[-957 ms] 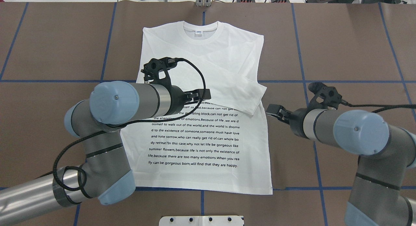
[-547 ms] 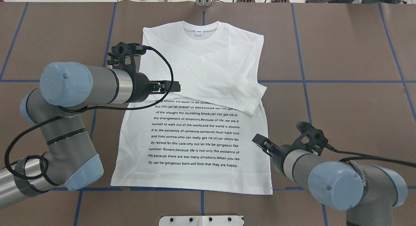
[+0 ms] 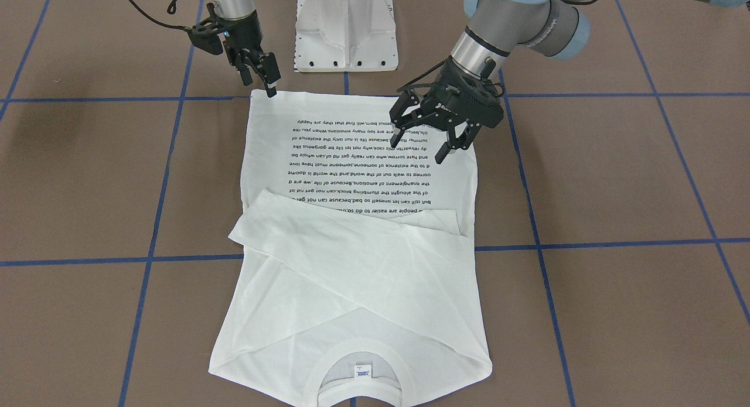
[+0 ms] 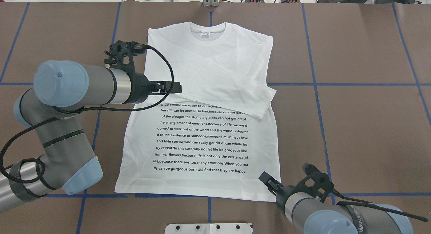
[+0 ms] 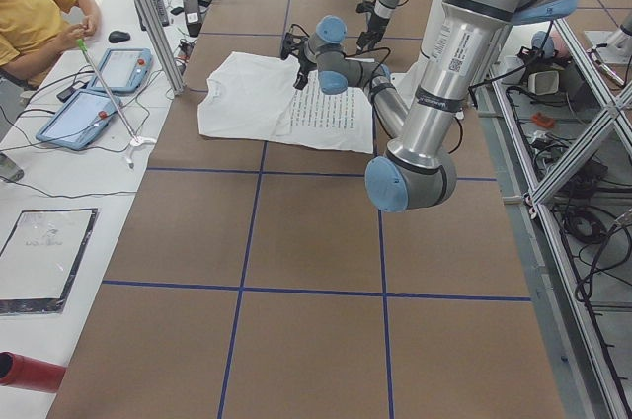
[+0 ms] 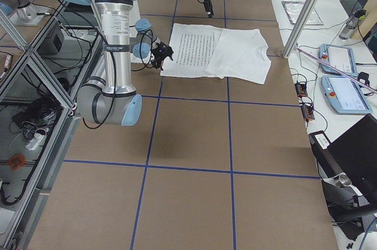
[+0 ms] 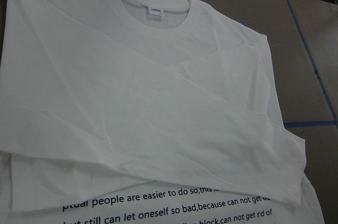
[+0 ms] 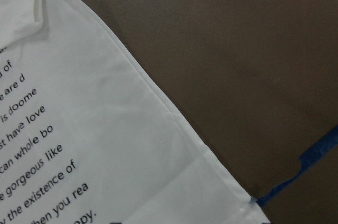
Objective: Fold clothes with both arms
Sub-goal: 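Release the sleeve with the left gripper while the right gripper moves toward the hem, then move both grippers down to the hem corners nearest the robot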
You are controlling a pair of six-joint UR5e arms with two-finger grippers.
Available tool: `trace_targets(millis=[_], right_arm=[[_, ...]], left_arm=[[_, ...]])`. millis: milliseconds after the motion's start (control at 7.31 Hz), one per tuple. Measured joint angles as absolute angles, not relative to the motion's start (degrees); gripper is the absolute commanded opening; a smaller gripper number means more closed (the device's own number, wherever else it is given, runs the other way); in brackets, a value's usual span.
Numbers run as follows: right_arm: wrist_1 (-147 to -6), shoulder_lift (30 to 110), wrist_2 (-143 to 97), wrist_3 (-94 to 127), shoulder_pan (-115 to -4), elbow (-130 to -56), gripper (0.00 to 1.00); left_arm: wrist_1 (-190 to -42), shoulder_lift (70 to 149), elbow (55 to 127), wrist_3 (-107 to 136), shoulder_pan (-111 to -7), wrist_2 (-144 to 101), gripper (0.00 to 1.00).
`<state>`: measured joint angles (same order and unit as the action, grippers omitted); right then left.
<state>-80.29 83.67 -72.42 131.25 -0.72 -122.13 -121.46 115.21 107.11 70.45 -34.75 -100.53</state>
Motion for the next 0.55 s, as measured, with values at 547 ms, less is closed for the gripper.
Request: trace_targets(millis=[547], right_arm=[[-80.5,84.0,-72.1,131.9,0.8,-120.5,0.76]], left_arm=[[-121.7,115.0,107.0,71.1,-34.6,-100.3,0.98]])
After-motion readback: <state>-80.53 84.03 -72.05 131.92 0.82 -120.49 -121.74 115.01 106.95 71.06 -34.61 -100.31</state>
